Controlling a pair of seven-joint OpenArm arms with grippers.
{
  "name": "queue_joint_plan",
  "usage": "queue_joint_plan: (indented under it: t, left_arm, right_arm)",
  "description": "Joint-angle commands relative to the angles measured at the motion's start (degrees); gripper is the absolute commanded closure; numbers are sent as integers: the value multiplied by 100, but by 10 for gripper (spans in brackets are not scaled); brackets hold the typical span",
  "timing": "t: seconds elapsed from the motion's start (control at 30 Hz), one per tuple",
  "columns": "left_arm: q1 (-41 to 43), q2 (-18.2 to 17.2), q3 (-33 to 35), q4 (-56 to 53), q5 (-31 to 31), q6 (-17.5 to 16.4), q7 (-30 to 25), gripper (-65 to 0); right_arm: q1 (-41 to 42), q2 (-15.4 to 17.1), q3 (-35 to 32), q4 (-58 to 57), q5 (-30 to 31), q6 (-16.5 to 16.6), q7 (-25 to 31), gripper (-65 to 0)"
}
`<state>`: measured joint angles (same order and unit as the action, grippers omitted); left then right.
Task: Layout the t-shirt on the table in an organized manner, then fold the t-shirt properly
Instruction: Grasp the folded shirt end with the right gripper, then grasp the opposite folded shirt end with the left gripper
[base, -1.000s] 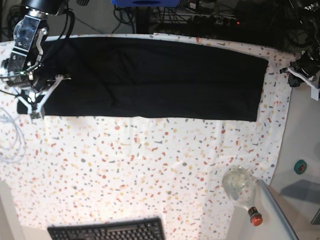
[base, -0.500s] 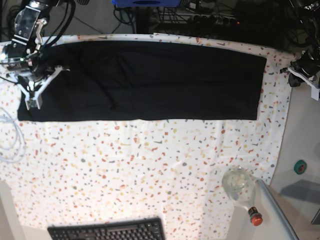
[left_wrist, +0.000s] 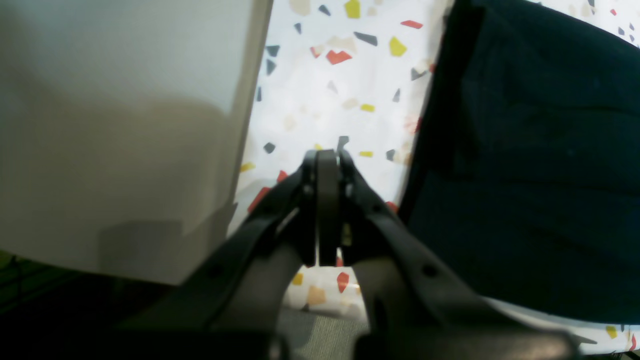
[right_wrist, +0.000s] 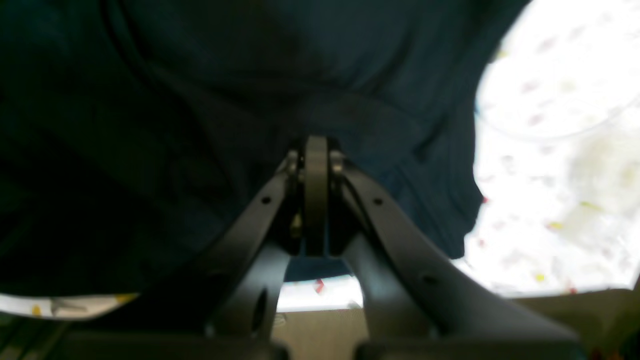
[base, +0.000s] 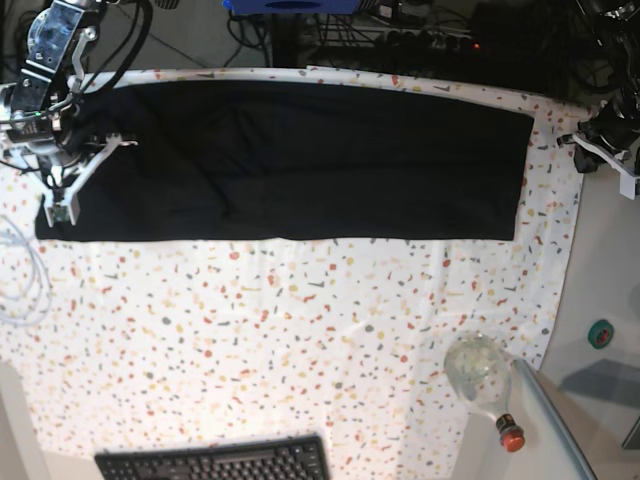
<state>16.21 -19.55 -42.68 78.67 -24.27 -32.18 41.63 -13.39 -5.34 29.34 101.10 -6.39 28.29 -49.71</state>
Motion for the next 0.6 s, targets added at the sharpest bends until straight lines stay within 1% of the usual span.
queue_joint_plan:
  t: [0.0, 0.07, 0.13, 0.17, 0.23, 0.3, 0.33, 0.4, 0.43, 0.47, 0.5, 0.53, 0.57]
  left_arm:
    - [-8, -124, -45, 67, -83, -30, -97, 0]
    - [-8, -115, -18, 75, -91, -39, -97, 0]
    - [1, -115, 8, 207, -91, -83, -97, 0]
    - [36, -115, 8, 339, -91, -232, -97, 0]
    - [151, 8, -53, 788, -100, -782, -97, 0]
    - [256, 192, -159, 1210, -188, -782, -88, 0]
    - [265, 280, -308, 1315, -346, -782, -62, 0]
    - [265, 342, -484, 1280, -724, -782, -44, 0]
    - [247, 333, -519, 1148, -918, -782, 53, -44]
    - [230, 316, -563, 963, -1111, -782, 149, -189]
    - [212, 289, -563, 761, -1278, -782, 185, -306]
    - [151, 219, -537, 550, -1419, -782, 193, -415]
    - [133, 175, -528, 330, -1533, -782, 193, -500]
  right_arm:
    - [156, 64, -64, -57, 28, 6, 35, 0]
    - [385, 64, 6, -215, 28, 6, -53, 0]
    - [455, 29, 147, 57, 28, 6, -220, 0]
    - [429, -15, 165, 259, 28, 6, -255, 0]
    - [341, -129, 121, 514, 28, 6, -255, 0]
    - [253, -112, 15, 505, 28, 6, -237, 0]
    - [235, -103, -46, 488, 28, 6, -237, 0]
    - [209, -103, -90, 418, 28, 6, -237, 0]
    - [209, -103, -117, 400, 28, 6, -237, 0]
    - [209, -103, -126, 374, 28, 6, -237, 0]
    - [209, -112, -126, 338, 28, 6, -237, 0]
    - [209, -112, -126, 330, 28, 6, -237, 0]
    - [209, -112, -126, 321, 28, 6, -237, 0]
